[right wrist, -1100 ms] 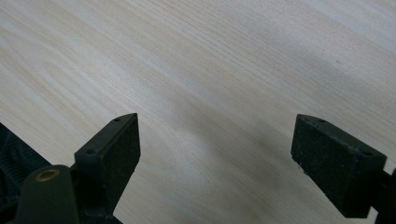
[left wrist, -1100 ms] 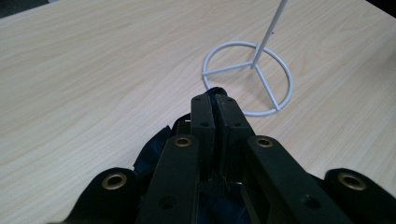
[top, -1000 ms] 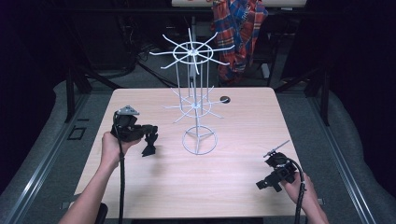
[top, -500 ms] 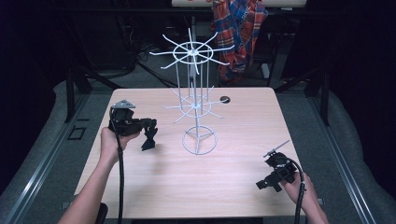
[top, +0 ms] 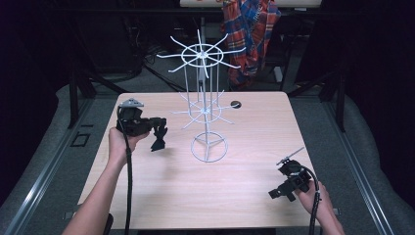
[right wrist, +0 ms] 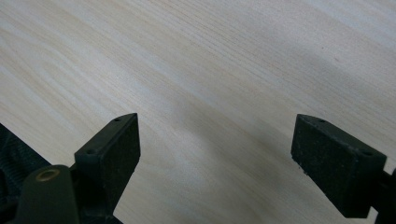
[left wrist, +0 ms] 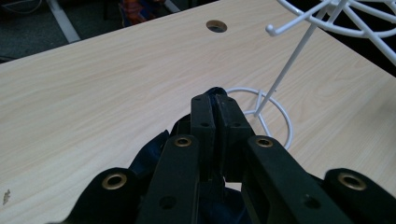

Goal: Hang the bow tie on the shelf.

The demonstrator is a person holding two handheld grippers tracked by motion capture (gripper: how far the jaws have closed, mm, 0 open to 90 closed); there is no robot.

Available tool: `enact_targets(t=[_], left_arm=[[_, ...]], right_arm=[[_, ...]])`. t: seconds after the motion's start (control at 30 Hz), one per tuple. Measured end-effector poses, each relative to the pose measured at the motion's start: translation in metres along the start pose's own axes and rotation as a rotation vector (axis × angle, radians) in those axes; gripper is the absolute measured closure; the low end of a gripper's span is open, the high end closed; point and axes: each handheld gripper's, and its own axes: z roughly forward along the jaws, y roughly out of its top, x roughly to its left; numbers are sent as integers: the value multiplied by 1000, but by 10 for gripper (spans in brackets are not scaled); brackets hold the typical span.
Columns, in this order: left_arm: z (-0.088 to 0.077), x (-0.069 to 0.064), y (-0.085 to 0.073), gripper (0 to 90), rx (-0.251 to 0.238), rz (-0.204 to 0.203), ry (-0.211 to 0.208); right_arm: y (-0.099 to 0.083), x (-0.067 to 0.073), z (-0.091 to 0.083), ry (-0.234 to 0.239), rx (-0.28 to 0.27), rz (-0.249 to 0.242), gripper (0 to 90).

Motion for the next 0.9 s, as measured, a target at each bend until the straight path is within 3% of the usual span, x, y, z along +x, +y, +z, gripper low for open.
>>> enact_targets(t=[0.9], left_arm=[[-8, -1, 30, 866, -74, 16, 4]], right_arm=[[-1, -1, 2, 3, -1, 4, 154]])
